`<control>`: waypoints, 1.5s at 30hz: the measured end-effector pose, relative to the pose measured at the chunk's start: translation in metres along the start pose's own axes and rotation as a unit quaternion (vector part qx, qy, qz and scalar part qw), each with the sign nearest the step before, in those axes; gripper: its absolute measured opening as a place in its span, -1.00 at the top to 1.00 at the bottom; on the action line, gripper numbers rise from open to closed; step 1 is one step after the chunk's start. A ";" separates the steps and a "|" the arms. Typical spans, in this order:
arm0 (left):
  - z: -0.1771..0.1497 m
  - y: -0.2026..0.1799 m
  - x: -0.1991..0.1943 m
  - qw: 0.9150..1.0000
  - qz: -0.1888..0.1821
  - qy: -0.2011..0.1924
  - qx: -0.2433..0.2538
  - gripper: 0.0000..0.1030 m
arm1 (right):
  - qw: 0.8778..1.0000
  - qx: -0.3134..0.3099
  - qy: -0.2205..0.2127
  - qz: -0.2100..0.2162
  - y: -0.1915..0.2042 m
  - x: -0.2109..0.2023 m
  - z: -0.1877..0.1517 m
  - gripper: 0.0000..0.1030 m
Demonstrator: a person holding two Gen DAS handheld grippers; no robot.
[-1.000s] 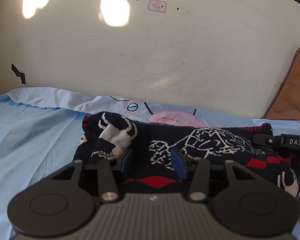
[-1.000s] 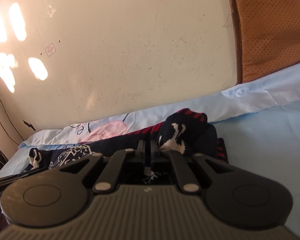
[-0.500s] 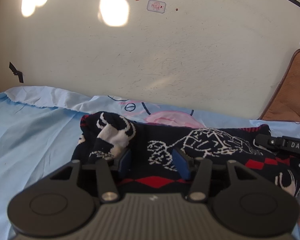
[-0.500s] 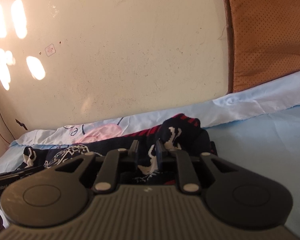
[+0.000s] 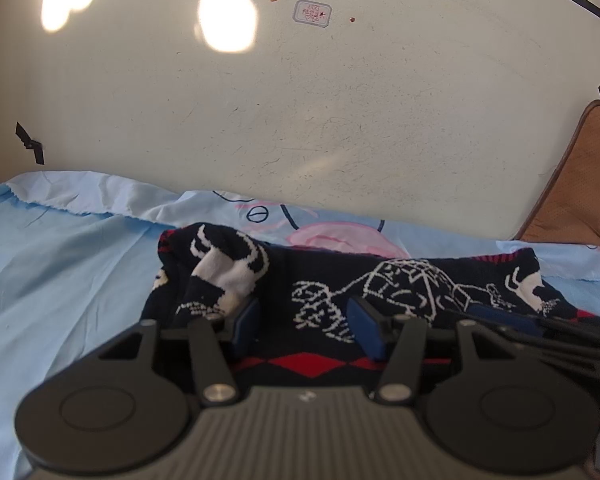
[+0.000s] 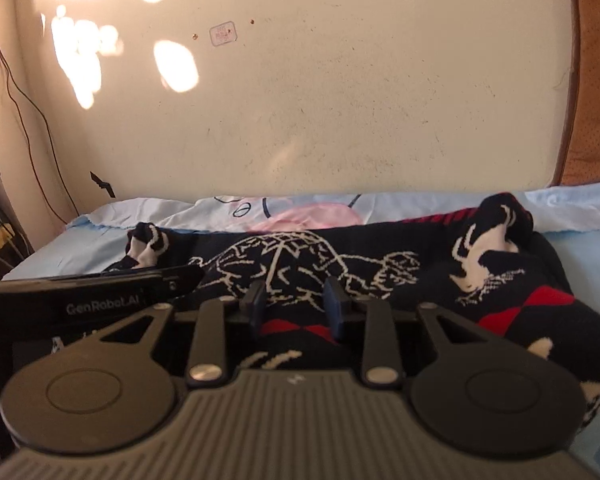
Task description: Fold small clothes
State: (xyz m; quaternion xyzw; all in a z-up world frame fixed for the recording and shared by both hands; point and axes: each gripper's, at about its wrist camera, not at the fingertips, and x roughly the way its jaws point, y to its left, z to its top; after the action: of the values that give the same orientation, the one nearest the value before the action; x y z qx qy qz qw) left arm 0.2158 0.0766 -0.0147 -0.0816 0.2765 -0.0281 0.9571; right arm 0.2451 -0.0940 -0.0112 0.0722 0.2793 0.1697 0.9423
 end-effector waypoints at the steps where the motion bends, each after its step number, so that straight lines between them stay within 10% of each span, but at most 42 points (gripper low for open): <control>1: 0.000 0.000 0.000 1.000 0.000 0.000 0.000 0.01 | 1.000 0.001 0.001 -0.004 0.000 0.003 0.002 0.33; 8: 0.003 0.003 -0.004 1.000 -0.015 0.004 -0.014 -0.09 | 1.000 -0.005 0.002 -0.025 0.002 0.012 0.005 0.33; 17: 0.033 0.040 -0.044 0.995 -0.030 -0.046 -0.089 -0.83 | 1.000 -0.007 -0.001 -0.025 0.003 0.007 0.001 0.31; 21: 0.037 0.071 -0.030 0.988 -0.040 -0.009 -0.148 -0.85 | 0.998 0.056 -0.031 -0.003 -0.013 -0.034 0.007 -0.10; 27: 0.029 0.090 -0.014 0.975 -0.071 0.033 -0.209 -0.85 | 0.959 0.260 -0.109 -0.032 -0.087 -0.115 -0.015 -0.66; 33: 0.031 0.090 -0.031 0.974 -0.081 0.001 -0.210 -0.85 | 0.914 0.395 -0.086 -0.027 -0.123 -0.119 -0.054 -0.69; 40: 0.034 0.078 -0.036 0.964 -0.174 -0.004 -0.203 -0.64 | 0.934 0.353 -0.036 -0.035 -0.094 -0.084 -0.037 -0.72; 43: 0.029 0.069 -0.024 0.956 -0.205 0.025 -0.208 -0.22 | 0.945 0.317 -0.043 -0.060 -0.081 -0.073 -0.035 -0.70; 45: 0.025 0.062 -0.015 0.956 -0.204 0.046 -0.205 0.02 | 0.951 0.294 -0.036 -0.090 -0.074 -0.069 -0.033 -0.30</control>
State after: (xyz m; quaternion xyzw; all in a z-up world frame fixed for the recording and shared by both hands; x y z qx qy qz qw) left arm 0.2170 0.1431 0.0035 -0.3295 0.2971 -0.1690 0.8801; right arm 0.1938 -0.1861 -0.0208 0.3263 0.2881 -0.0080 0.9003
